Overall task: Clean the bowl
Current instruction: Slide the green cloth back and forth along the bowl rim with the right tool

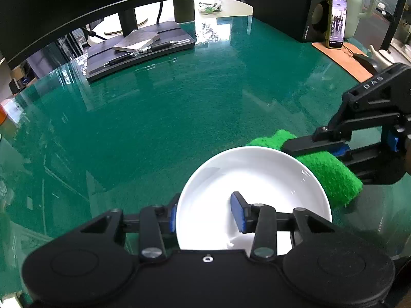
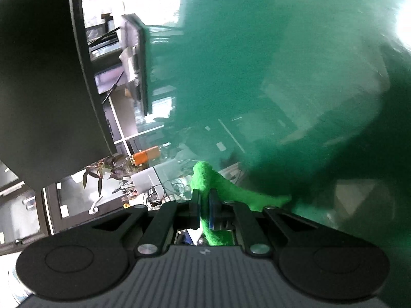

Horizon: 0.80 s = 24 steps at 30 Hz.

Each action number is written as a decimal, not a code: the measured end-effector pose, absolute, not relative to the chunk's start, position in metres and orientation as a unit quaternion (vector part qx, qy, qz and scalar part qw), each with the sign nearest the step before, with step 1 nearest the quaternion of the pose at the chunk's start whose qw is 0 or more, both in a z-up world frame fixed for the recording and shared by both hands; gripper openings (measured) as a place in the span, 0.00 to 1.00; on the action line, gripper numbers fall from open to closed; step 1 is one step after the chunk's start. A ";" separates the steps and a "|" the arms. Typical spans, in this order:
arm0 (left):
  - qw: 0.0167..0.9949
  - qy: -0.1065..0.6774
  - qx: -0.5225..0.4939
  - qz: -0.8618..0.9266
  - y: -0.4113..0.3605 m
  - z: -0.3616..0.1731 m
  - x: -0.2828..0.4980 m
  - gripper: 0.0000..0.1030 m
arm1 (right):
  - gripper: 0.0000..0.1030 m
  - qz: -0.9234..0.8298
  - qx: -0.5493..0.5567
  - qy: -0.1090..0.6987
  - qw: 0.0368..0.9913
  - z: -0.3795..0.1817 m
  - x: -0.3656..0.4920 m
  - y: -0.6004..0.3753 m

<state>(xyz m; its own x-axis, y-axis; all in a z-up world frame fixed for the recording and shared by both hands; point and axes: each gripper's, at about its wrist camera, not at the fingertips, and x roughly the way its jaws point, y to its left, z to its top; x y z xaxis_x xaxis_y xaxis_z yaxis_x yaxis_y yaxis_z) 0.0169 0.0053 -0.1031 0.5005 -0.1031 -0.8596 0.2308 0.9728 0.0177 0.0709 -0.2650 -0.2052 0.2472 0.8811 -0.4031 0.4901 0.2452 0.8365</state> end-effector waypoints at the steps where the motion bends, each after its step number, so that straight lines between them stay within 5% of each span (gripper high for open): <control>1: 0.864 0.490 0.065 -0.096 0.005 -0.103 0.017 0.39 | 0.06 0.184 0.586 0.585 0.530 -0.206 0.071 -0.264; 24: 0.865 0.488 0.069 -0.096 0.002 -0.103 0.015 0.42 | 0.06 0.199 0.585 0.587 0.523 -0.204 0.094 -0.236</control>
